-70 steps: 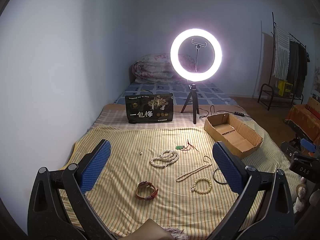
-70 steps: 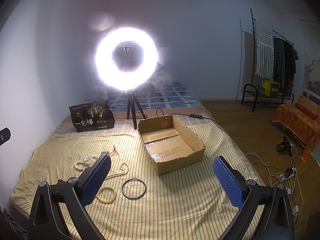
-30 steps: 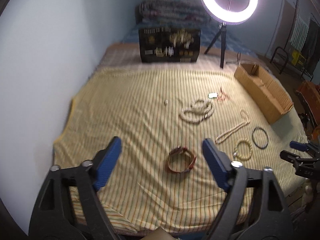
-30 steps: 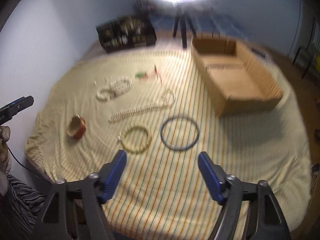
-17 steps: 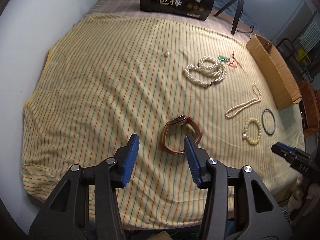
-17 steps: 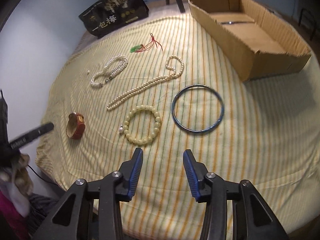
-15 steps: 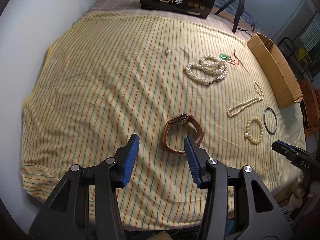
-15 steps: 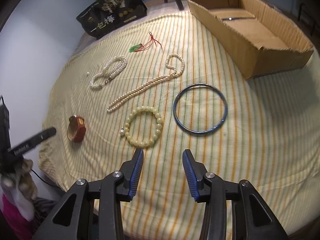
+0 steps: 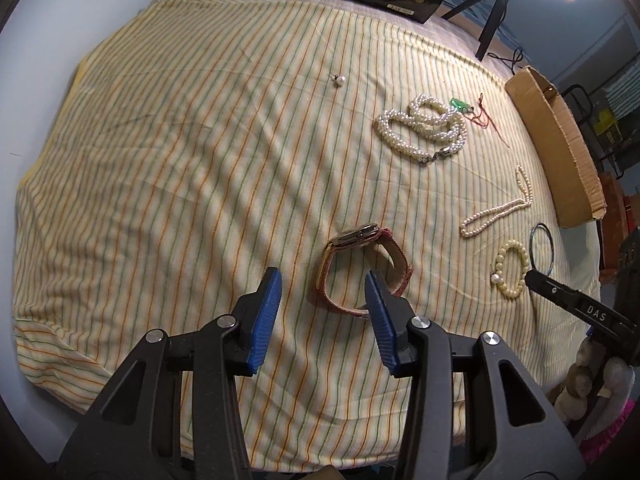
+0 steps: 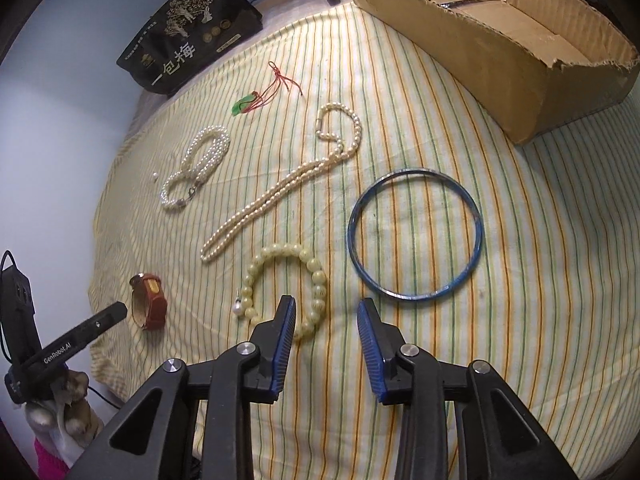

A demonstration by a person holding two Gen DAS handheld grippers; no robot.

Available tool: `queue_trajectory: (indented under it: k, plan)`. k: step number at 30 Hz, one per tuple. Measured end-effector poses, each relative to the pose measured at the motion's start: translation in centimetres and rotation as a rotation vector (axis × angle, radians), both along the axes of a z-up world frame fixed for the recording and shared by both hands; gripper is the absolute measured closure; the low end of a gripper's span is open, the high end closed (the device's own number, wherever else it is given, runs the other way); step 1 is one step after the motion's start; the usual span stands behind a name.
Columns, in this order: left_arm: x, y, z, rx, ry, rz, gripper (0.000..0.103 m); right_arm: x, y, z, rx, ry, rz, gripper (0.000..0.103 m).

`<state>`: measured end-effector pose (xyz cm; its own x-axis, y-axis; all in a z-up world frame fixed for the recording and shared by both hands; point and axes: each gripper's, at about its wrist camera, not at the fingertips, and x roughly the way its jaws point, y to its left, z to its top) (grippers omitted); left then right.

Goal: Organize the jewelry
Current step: 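Grasp the pale beaded bracelet with the right tool while the left tool grasps the brown leather watch, then carry the bracelet into the cardboard box with the right tool while the left tool drops the watch there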

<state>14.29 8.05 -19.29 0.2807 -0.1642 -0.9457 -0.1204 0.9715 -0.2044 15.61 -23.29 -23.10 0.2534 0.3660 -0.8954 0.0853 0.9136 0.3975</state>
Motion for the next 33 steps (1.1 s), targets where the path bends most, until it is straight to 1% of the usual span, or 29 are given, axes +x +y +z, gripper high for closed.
queue_trajectory:
  k: [7,10,11,15,17,19,21,23,24,28,33]
  plan:
    - [0.6,0.1,-1.3,0.016,0.028,0.015,0.059,0.7,0.4,-0.2,-0.018,-0.013,-0.002,0.071]
    - [0.9,0.1,-2.1,0.022,0.049,0.017,0.067,0.8,0.8,-0.2,-0.040,-0.021,0.010,0.074]
    - [0.9,0.1,-2.4,0.024,0.052,0.018,0.067,0.8,0.9,-0.2,-0.051,-0.023,0.015,0.075]
    - [1.3,0.0,-3.0,0.035,0.054,0.018,0.070,1.0,1.7,-0.2,-0.108,-0.043,0.042,0.083]
    - [1.4,-0.1,-3.0,0.049,0.049,0.015,0.074,0.9,1.8,-0.2,-0.129,-0.054,0.052,0.086]
    - [1.5,0.0,-3.0,0.054,0.046,0.015,0.078,0.9,2.0,-0.2,-0.147,-0.066,0.063,0.094]
    - [1.5,0.0,-3.0,0.059,0.041,0.014,0.084,0.8,1.9,-0.2,-0.140,-0.071,0.068,0.097]
    - [1.5,-0.1,-2.9,0.054,0.040,0.015,0.094,0.7,1.8,-0.1,-0.130,-0.075,0.071,0.098]
    - [1.5,0.0,-2.9,0.049,0.040,0.017,0.096,0.6,1.7,0.0,-0.117,-0.076,0.072,0.098]
    - [1.4,0.0,-2.5,0.034,0.031,0.018,0.097,0.2,1.8,0.5,-0.060,-0.083,0.085,0.098]
    - [0.9,0.3,-1.5,0.008,0.006,0.024,0.098,-0.3,2.3,1.9,-0.043,-0.121,0.103,0.098]
